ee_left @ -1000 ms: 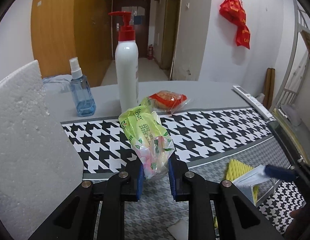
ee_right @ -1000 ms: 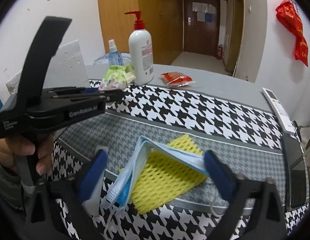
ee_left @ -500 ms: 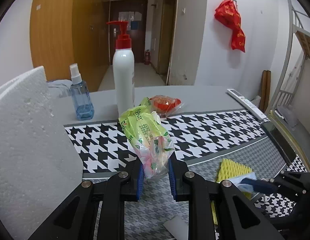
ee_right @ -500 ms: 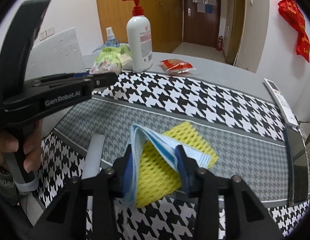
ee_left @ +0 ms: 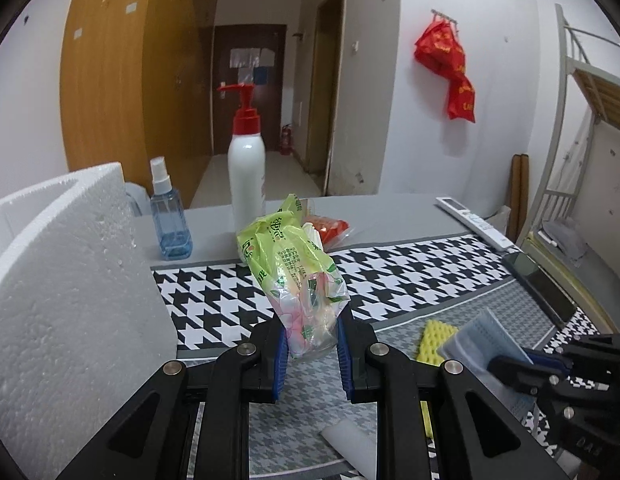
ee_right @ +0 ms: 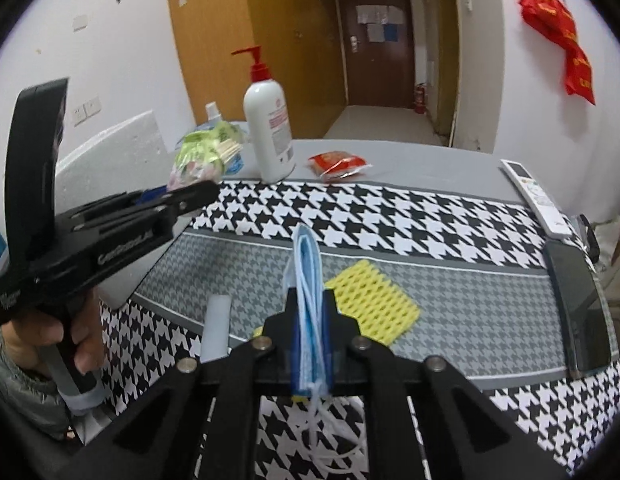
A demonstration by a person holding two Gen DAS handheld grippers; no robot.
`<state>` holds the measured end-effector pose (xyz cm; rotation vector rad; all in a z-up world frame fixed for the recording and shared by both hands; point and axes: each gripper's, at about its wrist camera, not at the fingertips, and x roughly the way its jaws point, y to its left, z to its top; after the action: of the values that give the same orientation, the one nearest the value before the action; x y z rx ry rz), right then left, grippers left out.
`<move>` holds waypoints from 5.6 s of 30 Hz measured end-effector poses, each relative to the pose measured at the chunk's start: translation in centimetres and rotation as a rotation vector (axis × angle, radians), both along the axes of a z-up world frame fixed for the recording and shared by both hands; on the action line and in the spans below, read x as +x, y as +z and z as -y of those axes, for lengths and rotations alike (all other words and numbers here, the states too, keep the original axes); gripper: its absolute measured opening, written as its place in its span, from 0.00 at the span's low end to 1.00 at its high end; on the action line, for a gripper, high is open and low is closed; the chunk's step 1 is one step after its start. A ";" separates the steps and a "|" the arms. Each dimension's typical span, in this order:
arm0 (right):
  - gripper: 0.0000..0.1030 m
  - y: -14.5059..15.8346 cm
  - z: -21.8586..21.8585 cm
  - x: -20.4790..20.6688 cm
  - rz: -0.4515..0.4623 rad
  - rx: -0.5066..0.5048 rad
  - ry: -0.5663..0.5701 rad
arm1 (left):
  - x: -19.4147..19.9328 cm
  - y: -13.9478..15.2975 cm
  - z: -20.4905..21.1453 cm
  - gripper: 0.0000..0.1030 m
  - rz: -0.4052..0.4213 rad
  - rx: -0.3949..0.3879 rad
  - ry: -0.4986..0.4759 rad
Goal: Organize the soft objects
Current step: 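Lift the packet with the left tool while the right tool lifts the mask toward the foam box, then lower the green packet into the foam box and open the left tool, then carry the blue mask over the foam box and open the right tool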
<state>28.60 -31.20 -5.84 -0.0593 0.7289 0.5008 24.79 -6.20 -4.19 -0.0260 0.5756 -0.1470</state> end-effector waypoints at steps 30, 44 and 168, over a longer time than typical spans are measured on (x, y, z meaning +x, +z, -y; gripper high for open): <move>0.11 5.4 1.5 -7.1 0.187 0.112 -0.146 | -8.3 4.1 -0.9 0.22 0.164 0.031 -0.102; 0.11 6.7 1.0 -9.5 0.247 0.147 -0.143 | -11.6 6.0 -2.0 0.22 0.220 0.023 -0.059; 0.12 13.3 -18.4 -5.8 0.346 0.214 0.260 | -12.7 8.8 -19.8 0.99 0.294 0.045 0.366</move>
<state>22.80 -12.77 7.43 -0.0393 0.3261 0.7926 12.06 13.56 4.59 -0.0643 0.2728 0.2160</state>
